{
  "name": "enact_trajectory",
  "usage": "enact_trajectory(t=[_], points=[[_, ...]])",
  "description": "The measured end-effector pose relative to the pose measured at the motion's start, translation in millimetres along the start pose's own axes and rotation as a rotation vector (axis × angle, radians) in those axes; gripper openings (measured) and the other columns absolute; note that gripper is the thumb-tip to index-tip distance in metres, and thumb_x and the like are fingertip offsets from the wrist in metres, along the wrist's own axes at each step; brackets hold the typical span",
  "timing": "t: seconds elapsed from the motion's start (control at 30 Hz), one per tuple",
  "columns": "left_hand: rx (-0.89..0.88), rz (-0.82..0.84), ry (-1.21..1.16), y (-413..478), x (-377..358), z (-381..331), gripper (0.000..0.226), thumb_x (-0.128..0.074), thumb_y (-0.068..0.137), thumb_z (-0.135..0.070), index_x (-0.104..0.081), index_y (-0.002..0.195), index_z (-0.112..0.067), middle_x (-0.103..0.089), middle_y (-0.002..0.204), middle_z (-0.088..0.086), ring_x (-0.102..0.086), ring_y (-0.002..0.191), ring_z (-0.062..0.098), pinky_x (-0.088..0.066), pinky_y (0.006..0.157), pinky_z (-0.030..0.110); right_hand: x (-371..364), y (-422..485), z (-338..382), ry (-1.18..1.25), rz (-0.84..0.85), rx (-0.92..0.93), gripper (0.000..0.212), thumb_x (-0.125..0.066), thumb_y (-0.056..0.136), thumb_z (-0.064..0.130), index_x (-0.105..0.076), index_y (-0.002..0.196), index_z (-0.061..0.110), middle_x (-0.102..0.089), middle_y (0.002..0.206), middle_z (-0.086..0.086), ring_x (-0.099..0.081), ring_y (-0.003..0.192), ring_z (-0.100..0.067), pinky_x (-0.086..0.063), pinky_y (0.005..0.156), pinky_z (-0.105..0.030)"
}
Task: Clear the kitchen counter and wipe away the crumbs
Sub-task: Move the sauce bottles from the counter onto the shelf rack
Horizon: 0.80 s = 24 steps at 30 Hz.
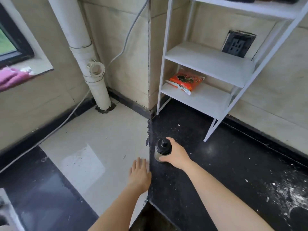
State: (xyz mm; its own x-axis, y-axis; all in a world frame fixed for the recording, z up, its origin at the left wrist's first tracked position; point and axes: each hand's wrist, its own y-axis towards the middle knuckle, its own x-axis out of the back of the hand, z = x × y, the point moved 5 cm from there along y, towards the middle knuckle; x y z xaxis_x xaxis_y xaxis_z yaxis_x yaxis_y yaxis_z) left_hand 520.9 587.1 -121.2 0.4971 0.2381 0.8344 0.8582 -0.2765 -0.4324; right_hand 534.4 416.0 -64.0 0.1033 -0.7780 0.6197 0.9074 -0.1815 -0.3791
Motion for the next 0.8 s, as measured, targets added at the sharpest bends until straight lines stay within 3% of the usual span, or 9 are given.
enact_trajectory(t=[0.1, 0.2, 0.3, 0.43, 0.57, 0.67, 0.73, 0.8], points=[[-0.024, 0.0, 0.071, 1.3, 1.4, -0.8, 0.045, -0.034, 0.095, -0.029, -0.024, 0.137, -0.017, -0.014, 0.149, 0.006, -0.016, 0.137, 0.028, -0.02, 0.111, 0.04, 1.4, 4.2, 1.4, -0.006, -0.027, 0.026, 0.077, -0.079, 0.064, 0.029, -0.04, 0.129, 0.032, -0.06, 0.12, 0.006, -0.056, 0.107, -0.017, -0.042, 0.082, -0.025], [0.007, 0.071, 0.119, 2.2, 8.8, -7.8, 0.045, -0.037, 0.093, -0.027, -0.028, 0.135, -0.012, -0.018, 0.146, 0.009, -0.019, 0.134, 0.03, -0.026, 0.107, 0.042, 9.9, 5.7, 7.5, -0.026, -0.007, 0.041, 0.071, -0.08, 0.061, 0.032, -0.044, 0.121, 0.034, -0.057, 0.103, 0.014, -0.055, 0.098, -0.013, -0.04, 0.078, -0.024], [0.059, 0.151, 0.177, 7.5, 21.1, -17.8, 0.045, -0.042, 0.092, -0.024, -0.032, 0.133, -0.008, -0.024, 0.141, 0.011, -0.023, 0.131, 0.032, -0.035, 0.101, 0.043, 26.9, 6.4, 17.4, -0.03, 0.009, 0.068, 0.068, -0.082, 0.06, 0.031, -0.046, 0.119, 0.032, -0.058, 0.104, 0.014, -0.056, 0.097, -0.011, -0.043, 0.08, -0.025], [0.092, 0.294, 0.291, 21.2, 32.0, -30.9, 0.053, -0.047, 0.09, -0.024, -0.034, 0.138, -0.005, -0.033, 0.138, 0.014, -0.036, 0.128, 0.033, -0.038, 0.104, 0.039, 70.9, 8.0, 43.4, -0.079, 0.004, 0.136, 0.062, -0.082, 0.057, 0.035, -0.048, 0.109, 0.037, -0.059, 0.102, 0.018, -0.057, 0.097, -0.008, -0.045, 0.077, -0.022], [0.002, 0.433, 0.297, 42.5, 61.6, -57.9, 0.043, -0.041, 0.091, -0.018, -0.048, 0.131, -0.004, -0.05, 0.132, 0.014, -0.052, 0.118, 0.029, -0.044, 0.091, 0.03, 142.0, 1.0, 90.6, -0.058, -0.115, 0.238, 0.061, -0.085, 0.056, 0.036, -0.049, 0.105, 0.042, -0.056, 0.097, 0.029, -0.054, 0.092, 0.004, -0.039, 0.074, -0.012], [-0.045, 0.242, 0.13, 67.1, 120.2, -88.1, 0.039, -0.042, 0.089, -0.021, -0.058, 0.117, 0.0, -0.06, 0.12, 0.019, -0.059, 0.107, 0.032, -0.049, 0.081, 0.035, 197.9, -10.0, 130.4, -0.002, -0.249, 0.341, 0.055, -0.086, 0.056, 0.034, -0.054, 0.1, 0.041, -0.061, 0.1, 0.023, -0.057, 0.093, 0.003, -0.04, 0.076, -0.014], [-0.094, 0.039, -0.062, 81.0, 168.4, -112.6, 0.036, -0.045, 0.089, -0.024, -0.061, 0.111, 0.0, -0.063, 0.112, 0.021, -0.062, 0.099, 0.033, -0.05, 0.076, 0.038, 229.7, -17.0, 153.1, 0.06, -0.327, 0.404, 0.055, -0.087, 0.058, 0.029, -0.057, 0.104, 0.037, -0.065, 0.099, 0.016, -0.06, 0.09, 0.001, -0.045, 0.073, -0.014], [-0.162, -0.22, -0.303, 87.5, 217.9, -136.0, 0.033, -0.046, 0.089, -0.024, -0.06, 0.114, -0.008, -0.064, 0.113, 0.014, -0.061, 0.098, 0.03, -0.047, 0.074, 0.032, 255.3, -21.7, 171.9, 0.096, -0.399, 0.466, 0.058, -0.086, 0.06, 0.026, -0.057, 0.11, 0.031, -0.066, 0.1, 0.016, -0.06, 0.091, 0.003, -0.046, 0.077, -0.013]])
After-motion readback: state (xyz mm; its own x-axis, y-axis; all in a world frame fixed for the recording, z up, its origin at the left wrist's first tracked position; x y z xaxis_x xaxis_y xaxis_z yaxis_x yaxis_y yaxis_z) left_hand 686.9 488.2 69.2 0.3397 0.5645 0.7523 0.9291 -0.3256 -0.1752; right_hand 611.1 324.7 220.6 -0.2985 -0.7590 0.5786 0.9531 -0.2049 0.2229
